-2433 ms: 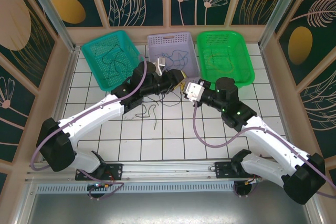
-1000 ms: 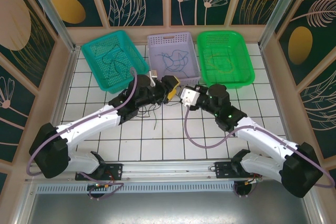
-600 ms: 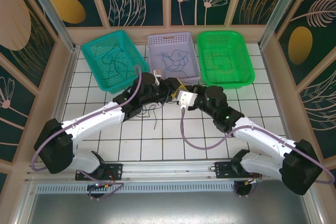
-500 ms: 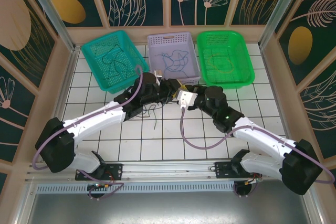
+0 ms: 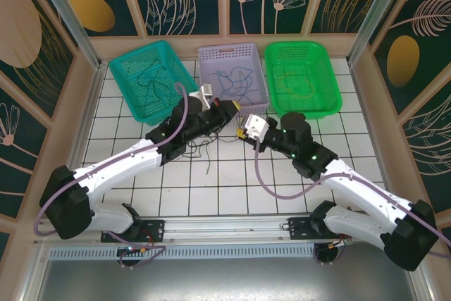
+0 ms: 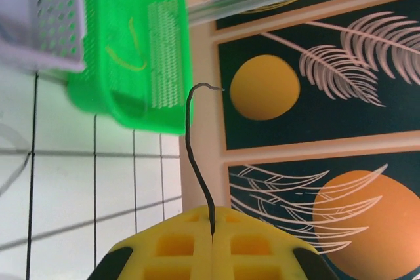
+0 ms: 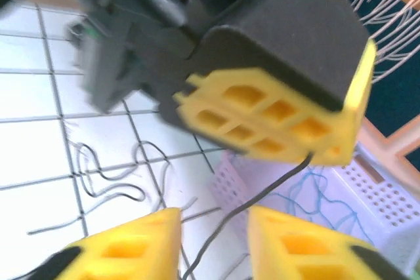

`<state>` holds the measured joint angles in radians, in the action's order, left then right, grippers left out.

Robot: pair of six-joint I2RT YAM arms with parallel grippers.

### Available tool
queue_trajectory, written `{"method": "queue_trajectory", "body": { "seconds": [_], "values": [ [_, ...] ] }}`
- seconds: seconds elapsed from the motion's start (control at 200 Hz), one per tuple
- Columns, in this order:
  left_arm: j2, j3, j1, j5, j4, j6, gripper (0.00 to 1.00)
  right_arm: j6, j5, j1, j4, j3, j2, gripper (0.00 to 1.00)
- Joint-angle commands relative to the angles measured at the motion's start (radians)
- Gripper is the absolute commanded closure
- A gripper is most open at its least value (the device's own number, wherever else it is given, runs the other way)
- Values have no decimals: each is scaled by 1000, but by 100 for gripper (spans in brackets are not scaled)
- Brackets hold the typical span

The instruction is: Untangle the cables

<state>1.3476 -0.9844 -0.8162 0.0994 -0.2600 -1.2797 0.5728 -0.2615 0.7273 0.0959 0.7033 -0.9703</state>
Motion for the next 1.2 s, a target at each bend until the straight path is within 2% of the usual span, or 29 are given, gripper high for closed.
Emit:
{"method": "queue_trajectory", "body": {
  "seconds": [0.0,0.08,0.24,0.31,0.355,0.425,0.485,0.525,0.681,0.856,1.006,1.116,1.196],
  "values": [
    [-23,43,9,-29,-120,150,100,-305,-135,-9,-6,9,75,59],
    [-25,60,11,-28,-148,183,100,-441,-153,-21,9,5,109,55],
    [-21,86,13,-17,-199,238,100,-747,-118,-80,32,8,155,54],
    [-17,102,13,3,-245,265,100,-954,-16,-130,-15,40,157,44],
    [-15,116,13,25,-285,283,100,-1094,2,-172,-47,64,149,41],
    [-11,124,13,38,-298,315,100,-1284,-51,-259,-78,90,125,41],
    [0,111,13,41,-263,346,100,-1453,-39,-291,-133,122,95,40],
    [8,103,12,50,-250,361,100,-1548,-67,-299,-140,142,71,39],
    [44,102,11,75,-259,370,100,-1853,-147,-286,6,125,-12,38],
    [68,88,4,82,-251,375,100,-1889,-106,-273,-63,210,-124,39],
    [85,56,-11,87,-206,395,100,-1928,-103,-282,-16,226,-199,48],
    [88,48,-20,87,-191,402,100,-1937,-88,-293,7,237,-233,65],
    [87,43,-27,88,-182,408,100,-1909,-71,-301,-35,274,-260,74]
  ]
}}
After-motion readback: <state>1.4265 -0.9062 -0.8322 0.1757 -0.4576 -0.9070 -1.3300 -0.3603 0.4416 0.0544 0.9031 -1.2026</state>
